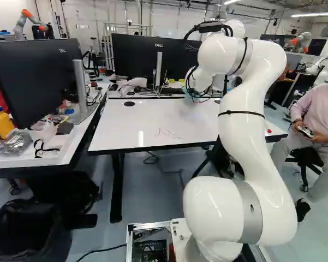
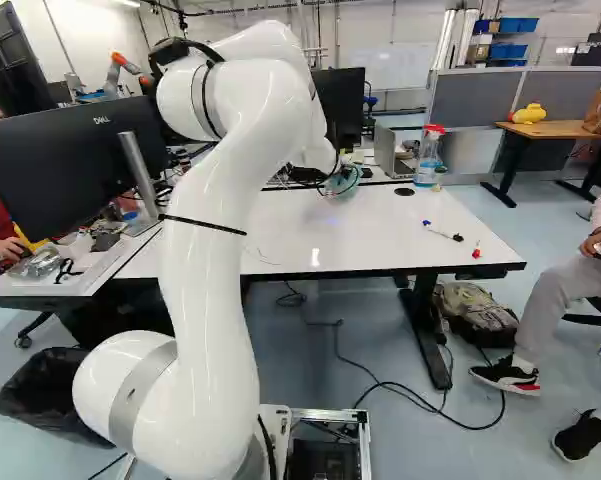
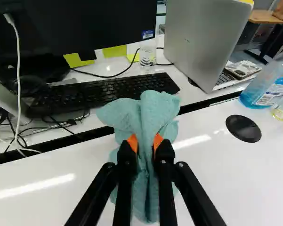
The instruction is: Clean the table with the green towel
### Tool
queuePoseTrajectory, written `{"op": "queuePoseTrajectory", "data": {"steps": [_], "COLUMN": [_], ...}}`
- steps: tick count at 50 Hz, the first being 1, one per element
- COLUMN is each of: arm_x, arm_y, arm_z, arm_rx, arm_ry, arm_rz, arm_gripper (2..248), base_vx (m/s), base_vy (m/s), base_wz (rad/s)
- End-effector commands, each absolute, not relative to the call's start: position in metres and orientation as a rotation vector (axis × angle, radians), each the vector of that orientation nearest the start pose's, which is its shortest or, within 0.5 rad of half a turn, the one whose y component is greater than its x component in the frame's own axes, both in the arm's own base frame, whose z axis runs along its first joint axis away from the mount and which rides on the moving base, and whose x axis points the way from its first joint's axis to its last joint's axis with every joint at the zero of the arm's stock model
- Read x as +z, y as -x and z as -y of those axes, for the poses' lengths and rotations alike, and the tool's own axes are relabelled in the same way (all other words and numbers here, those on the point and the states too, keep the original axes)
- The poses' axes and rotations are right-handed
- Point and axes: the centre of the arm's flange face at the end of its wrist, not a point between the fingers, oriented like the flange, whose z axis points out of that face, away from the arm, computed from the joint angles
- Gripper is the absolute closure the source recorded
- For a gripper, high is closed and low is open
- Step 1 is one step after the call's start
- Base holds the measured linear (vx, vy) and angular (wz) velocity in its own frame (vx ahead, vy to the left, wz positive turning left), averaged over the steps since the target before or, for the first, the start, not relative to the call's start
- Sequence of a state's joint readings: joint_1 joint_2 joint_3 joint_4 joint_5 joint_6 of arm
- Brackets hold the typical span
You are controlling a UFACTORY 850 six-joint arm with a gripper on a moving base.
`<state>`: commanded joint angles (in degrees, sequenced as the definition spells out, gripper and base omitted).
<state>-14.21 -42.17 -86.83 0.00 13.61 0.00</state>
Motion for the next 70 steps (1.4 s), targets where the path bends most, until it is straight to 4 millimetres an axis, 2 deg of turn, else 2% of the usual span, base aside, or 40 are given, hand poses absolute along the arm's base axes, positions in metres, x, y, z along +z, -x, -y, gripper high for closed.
{"op": "queuePoseTrajectory", "data": {"steps": [36, 70], "arm_x": [0.361, 0.359], "arm_y": [-0.728, -0.726], "arm_z": [0.188, 0.188], "arm_rx": [-1.499, -1.460], "arm_ry": [2.870, 2.887], "arm_rz": [-0.365, -0.368], "arm_gripper": [195, 195], "base_vx": [0.000, 0.000], "base_vy": [0.000, 0.000], "base_wz": [0.000, 0.000]}}
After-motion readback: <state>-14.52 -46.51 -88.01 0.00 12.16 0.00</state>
